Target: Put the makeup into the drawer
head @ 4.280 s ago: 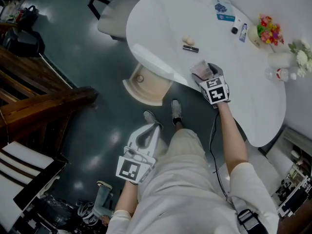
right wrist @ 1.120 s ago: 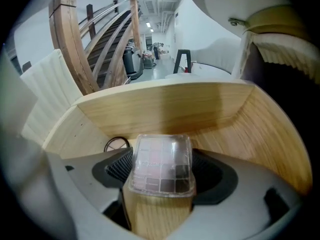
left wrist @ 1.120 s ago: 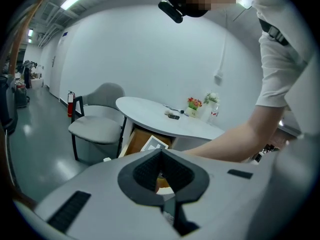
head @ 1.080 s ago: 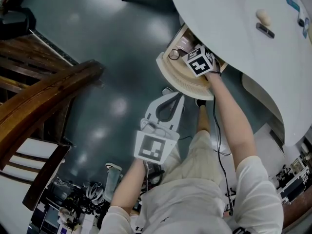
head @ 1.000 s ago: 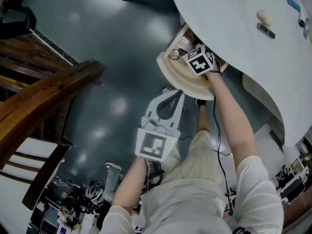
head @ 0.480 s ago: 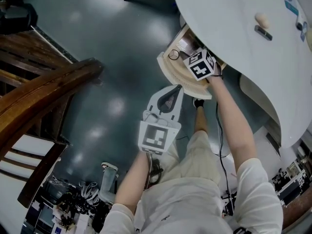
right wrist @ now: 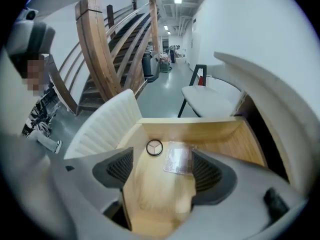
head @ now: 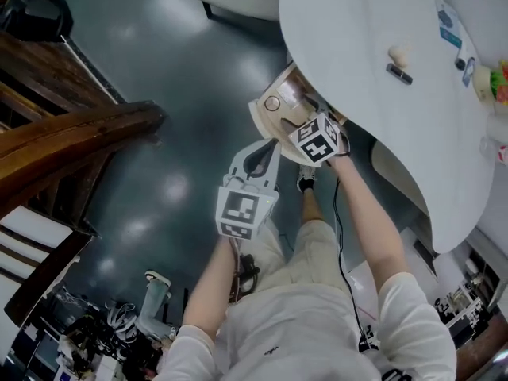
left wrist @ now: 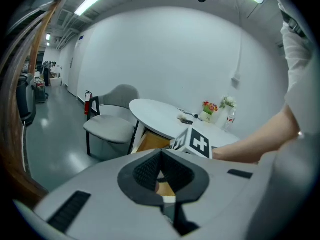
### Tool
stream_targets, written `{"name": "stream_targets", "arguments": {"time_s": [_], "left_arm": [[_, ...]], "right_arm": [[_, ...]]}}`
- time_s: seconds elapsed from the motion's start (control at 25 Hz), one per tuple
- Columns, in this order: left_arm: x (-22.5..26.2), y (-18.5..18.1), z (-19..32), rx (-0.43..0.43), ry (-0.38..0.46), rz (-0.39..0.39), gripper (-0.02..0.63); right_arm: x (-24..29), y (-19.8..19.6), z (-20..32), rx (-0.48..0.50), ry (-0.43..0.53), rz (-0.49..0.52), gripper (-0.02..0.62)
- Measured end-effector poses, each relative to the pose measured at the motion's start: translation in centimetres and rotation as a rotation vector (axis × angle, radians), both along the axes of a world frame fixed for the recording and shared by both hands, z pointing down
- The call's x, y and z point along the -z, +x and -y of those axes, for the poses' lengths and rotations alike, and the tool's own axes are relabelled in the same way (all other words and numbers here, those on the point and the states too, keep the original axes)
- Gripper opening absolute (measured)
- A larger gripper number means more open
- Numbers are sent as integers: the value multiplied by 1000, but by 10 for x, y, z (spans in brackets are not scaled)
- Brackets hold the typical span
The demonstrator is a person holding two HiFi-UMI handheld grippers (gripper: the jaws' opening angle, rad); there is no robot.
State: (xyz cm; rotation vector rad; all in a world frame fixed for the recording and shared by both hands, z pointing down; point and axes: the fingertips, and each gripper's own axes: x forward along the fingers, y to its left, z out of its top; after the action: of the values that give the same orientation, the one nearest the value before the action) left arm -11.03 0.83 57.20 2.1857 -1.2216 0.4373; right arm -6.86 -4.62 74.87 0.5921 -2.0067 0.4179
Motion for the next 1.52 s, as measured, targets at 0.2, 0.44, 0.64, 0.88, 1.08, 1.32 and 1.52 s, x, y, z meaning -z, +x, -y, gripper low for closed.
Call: {"name": "stream_targets", "arguments": {"time_s": [0.2, 0.44, 0.64, 0.88, 1.08, 1.32, 1.52], "left_arm": [[29, 9, -1, 55, 18, 20, 9], [65, 30, -7, 103, 31, 25, 9], [97, 52, -7, 121, 52, 40, 9], [129, 81, -7, 128, 67, 39, 9], [145, 107, -14, 117, 64, 42, 9], [150, 133, -24, 103, 61, 55, 9], [149, 148, -28, 100, 59, 62, 9]], "right_arm": [[48, 10, -12, 30, 32, 36, 258], [117, 27, -19, 28, 94, 101, 45], [176, 44, -27, 28, 104, 185, 14], [223, 81, -48, -9, 101, 253, 14], [252, 112, -64, -26, 119, 272, 14], [274, 140, -77, -46, 169, 304, 14], [281, 160, -83, -53, 184, 307, 14]]}}
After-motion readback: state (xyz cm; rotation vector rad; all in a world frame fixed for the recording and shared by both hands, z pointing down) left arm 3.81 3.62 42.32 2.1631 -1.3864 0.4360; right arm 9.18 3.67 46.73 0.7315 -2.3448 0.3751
